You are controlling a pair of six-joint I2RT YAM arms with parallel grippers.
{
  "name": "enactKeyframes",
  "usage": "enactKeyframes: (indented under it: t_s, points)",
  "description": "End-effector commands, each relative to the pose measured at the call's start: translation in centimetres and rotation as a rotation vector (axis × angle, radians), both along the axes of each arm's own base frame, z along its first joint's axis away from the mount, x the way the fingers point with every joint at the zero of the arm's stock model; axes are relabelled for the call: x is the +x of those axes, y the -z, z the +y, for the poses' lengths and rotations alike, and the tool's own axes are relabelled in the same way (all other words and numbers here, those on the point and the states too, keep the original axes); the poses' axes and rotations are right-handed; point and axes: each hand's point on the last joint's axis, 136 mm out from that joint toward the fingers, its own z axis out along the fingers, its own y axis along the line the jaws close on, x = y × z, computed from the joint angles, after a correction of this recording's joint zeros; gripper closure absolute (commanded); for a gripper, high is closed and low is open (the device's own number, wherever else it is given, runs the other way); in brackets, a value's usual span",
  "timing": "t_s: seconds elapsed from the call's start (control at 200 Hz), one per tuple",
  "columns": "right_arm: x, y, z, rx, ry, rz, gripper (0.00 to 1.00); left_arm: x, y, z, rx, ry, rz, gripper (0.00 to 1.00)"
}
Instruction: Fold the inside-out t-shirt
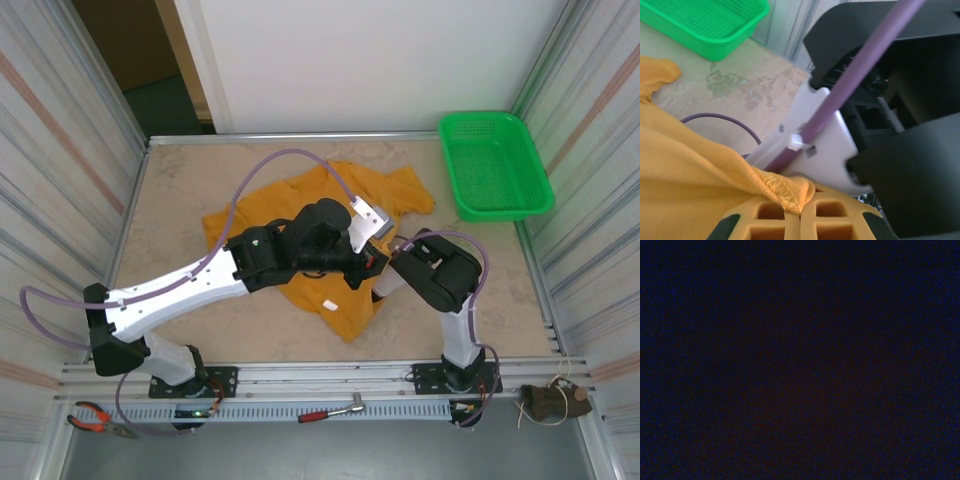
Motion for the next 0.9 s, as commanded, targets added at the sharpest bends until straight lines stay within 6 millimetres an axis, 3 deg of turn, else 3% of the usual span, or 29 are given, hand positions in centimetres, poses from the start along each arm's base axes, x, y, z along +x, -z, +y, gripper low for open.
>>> enactKeyframes:
  t_s: [0.0,0.08,0.306,0.506,0.736,0.897]
  points:
    - [-0.2,-2.2,1.4,-0.046,-0.066,-0.018,0.64,-0.8,-2.5,-0.9,-0.111,0.042,0.016,1.00]
    - [0.2,-2.1,2.0,-0.075,-0.064,-0.003,0.53,-0.7,-3.8,-1.2,-0.161,0.055,0.028,1.00]
    - [3.3,-0.4,2.7,-0.081,-0.044,0.024,0.45,-2.4,-8.0,-2.8,-0.264,0.163,0.062,1.00]
    - [4.7,0.8,0.1,-0.149,-0.009,0.066,0.30,-3.9,-9.5,-3.4,-0.318,0.218,0.092,1.00]
    - [6.5,2.0,1.3,-0.090,-0.095,0.065,0.28,-5.1,-11.0,-5.0,-0.366,0.296,0.152,1.00]
    - [8.3,1.9,2.4,0.006,-0.148,0.000,0.28,-7.5,-13.0,-6.2,-0.404,0.405,0.156,1.00]
